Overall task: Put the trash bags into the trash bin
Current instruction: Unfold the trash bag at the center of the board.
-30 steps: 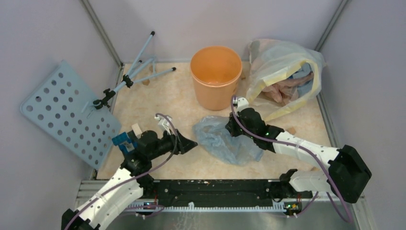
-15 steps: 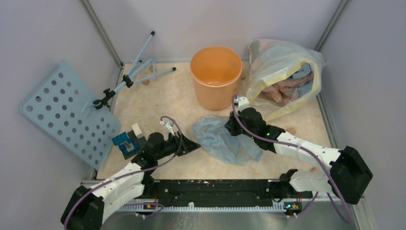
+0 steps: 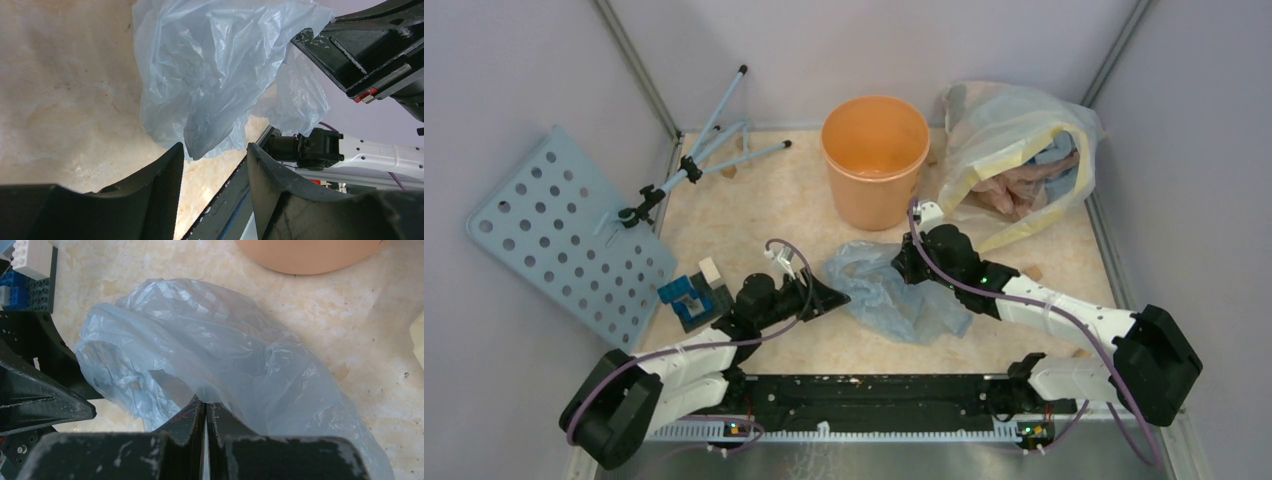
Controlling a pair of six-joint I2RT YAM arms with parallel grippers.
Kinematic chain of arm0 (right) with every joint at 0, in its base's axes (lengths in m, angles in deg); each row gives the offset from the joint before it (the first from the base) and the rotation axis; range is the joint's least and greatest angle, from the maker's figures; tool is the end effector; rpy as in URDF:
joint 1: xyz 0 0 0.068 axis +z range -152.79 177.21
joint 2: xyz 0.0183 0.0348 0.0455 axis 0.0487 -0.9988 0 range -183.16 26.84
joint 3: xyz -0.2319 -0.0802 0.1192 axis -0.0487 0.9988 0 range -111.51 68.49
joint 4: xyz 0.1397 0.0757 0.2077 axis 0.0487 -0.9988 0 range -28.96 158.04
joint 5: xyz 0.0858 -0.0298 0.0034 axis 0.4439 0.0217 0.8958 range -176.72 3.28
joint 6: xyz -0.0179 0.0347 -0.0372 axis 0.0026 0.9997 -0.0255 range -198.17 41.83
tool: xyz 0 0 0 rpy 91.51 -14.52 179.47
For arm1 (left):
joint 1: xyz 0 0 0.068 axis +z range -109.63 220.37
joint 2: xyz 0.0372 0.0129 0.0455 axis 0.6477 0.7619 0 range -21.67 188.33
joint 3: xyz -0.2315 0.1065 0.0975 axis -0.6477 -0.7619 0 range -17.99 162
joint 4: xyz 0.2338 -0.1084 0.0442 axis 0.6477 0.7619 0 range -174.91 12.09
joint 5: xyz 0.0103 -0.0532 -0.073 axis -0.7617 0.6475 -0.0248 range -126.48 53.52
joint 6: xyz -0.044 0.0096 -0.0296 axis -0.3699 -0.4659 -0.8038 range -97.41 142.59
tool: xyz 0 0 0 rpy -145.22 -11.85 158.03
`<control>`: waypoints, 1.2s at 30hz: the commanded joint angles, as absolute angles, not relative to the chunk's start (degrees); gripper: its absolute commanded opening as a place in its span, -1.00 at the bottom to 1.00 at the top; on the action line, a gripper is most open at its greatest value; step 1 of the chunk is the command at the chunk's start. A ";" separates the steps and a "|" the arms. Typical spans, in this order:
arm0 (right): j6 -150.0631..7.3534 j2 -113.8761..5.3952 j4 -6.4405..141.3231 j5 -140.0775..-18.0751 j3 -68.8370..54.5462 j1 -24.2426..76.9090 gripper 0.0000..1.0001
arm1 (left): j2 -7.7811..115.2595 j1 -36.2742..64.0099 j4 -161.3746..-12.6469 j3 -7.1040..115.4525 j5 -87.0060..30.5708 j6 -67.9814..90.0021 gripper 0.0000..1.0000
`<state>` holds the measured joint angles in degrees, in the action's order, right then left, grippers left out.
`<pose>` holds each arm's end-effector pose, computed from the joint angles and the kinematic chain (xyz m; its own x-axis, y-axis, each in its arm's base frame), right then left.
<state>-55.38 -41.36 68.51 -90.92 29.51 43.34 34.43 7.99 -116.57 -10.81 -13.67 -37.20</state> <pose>0.1829 0.1864 0.2387 -0.5685 -0.0339 -0.8220 -0.4927 0.8142 0.3071 0.1455 -0.1085 0.1558 -0.8228 -0.4216 -0.3812 0.1893 0.4292 -0.8831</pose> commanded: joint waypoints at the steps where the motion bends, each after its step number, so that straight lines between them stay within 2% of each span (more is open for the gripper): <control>1: -54.68 -40.13 70.50 -90.68 29.11 43.96 -1.00 | 36.90 5.43 -125.32 -11.11 -16.59 -38.86 0.11; 6: -54.43 -40.09 70.61 -90.67 29.19 44.23 -1.00 | 39.27 2.78 -128.15 -10.50 -20.38 -38.31 0.04; 9: -54.25 -40.07 70.50 -90.39 29.20 44.47 -1.00 | 39.85 2.71 -126.64 -9.80 -23.31 -35.43 -0.07; 10: -54.23 -39.97 70.42 -90.41 29.24 44.69 -1.00 | 39.85 2.70 -126.03 -9.62 -24.27 -34.54 -0.19; 13: -54.44 -39.88 69.83 -90.76 29.29 45.07 -1.00 | 38.86 2.75 -123.54 -7.91 -25.13 -30.07 -0.97; 14: -54.70 -39.87 69.50 -91.02 29.29 45.27 -1.00 | 37.72 2.68 -119.80 -6.34 -24.77 -28.65 -1.00; 22: -62.84 -44.66 67.47 -102.25 27.05 55.01 -1.00 | 31.90 2.75 -95.86 9.08 -12.17 -22.59 -1.00; 31: -63.53 -53.53 70.39 -111.15 26.93 57.50 -1.00 | 29.54 2.83 -91.12 17.87 3.93 -25.23 -1.00; 36: -60.82 -52.54 71.99 -116.75 29.76 57.21 -1.00 | 24.07 2.91 -85.34 23.72 3.74 -24.35 -1.00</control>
